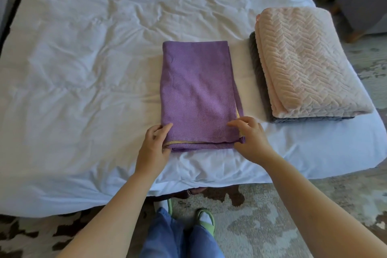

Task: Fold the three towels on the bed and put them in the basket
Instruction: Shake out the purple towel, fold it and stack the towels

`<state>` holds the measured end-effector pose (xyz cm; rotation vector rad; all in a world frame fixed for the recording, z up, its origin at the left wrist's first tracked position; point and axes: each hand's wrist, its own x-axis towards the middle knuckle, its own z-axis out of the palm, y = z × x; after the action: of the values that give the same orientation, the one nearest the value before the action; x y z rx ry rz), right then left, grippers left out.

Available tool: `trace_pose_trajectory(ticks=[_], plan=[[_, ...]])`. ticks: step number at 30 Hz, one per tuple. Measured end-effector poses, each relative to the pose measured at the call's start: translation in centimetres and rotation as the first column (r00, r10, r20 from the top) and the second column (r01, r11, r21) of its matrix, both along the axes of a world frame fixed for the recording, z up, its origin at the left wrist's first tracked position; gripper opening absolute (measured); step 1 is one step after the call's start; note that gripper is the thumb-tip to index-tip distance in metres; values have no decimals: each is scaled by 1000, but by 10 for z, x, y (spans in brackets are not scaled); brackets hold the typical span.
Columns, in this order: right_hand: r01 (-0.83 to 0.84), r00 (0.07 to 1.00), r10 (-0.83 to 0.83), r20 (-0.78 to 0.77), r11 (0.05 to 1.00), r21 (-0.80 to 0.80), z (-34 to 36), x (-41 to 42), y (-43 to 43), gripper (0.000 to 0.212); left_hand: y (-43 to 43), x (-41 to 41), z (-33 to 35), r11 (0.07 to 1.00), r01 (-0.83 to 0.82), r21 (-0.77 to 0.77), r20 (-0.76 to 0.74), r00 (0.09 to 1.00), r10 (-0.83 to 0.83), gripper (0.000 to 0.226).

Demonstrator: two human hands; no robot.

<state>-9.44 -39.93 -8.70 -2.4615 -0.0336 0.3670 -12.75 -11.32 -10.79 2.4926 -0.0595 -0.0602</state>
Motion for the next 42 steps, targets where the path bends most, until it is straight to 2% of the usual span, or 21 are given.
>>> trace_pose_trajectory(ticks=[5,7,9,11,13,15,17,19,22,24,26,28,33,36,37,39,40,42], plan=[[-88,996,92,13,981,-170,8,13,-1,38,-8,3,2,999,-19,28,-12,1000,20,72],[-53,982,79,171,986,-156,20,18,1,33,-8,2,3,1000,8,18,7,1000,-8,74],[15,926,2,377,999,-40,34,19,0,30,-6,1,4,999,49,4,38,998,-49,75],[0,874,-23,485,999,49,37,9,-6,30,-4,0,4,997,74,-5,56,996,-74,72],[15,910,-44,413,997,73,24,-12,-11,29,-2,-2,3,998,62,-18,65,996,-61,67],[74,965,-94,244,993,88,4,-33,-12,25,0,-5,-1,998,55,-12,56,997,-54,57],[153,978,-167,126,981,117,-11,-41,-11,22,3,-8,-4,999,47,6,32,998,-47,45],[277,956,-291,42,940,200,-15,-37,-11,21,5,-8,-5,1000,31,2,13,999,-31,40],[547,837,-511,-197,767,335,-10,-26,-6,16,8,-10,-3,999,8,-32,8,1000,-8,33],[586,807,-501,-312,742,326,-7,-16,0,37,9,-12,-1,997,-38,-62,-17,999,37,29],[531,842,-437,-315,772,349,-2,-7,5,42,12,-14,0,992,-96,-79,-39,995,93,27],[488,872,-418,-255,784,383,-1,-3,5,35,15,-16,-1,990,-119,-80,-35,993,116,27],[403,895,-369,-252,909,101,-11,-15,-8,38,9,-14,5,996,-60,-58,-142,989,52,29],[408,913,-407,-37,905,123,-6,-9,-6,45,6,-2,20,986,-166,-6,-159,974,163,7],[376,921,-386,57,917,133,-4,-3,-3,49,5,5,25,983,-183,25,-115,976,185,17],[238,950,-256,177,965,113,-2,12,9,58,-1,23,32,985,-128,116,23,992,126,38],[138,971,-145,192,989,50,-4,19,18,61,-4,34,32,983,-56,173,73,996,44,45],[-44,991,62,115,987,-154,-16,25,30,62,-12,52,25,953,141,269,11,989,-150,52]])
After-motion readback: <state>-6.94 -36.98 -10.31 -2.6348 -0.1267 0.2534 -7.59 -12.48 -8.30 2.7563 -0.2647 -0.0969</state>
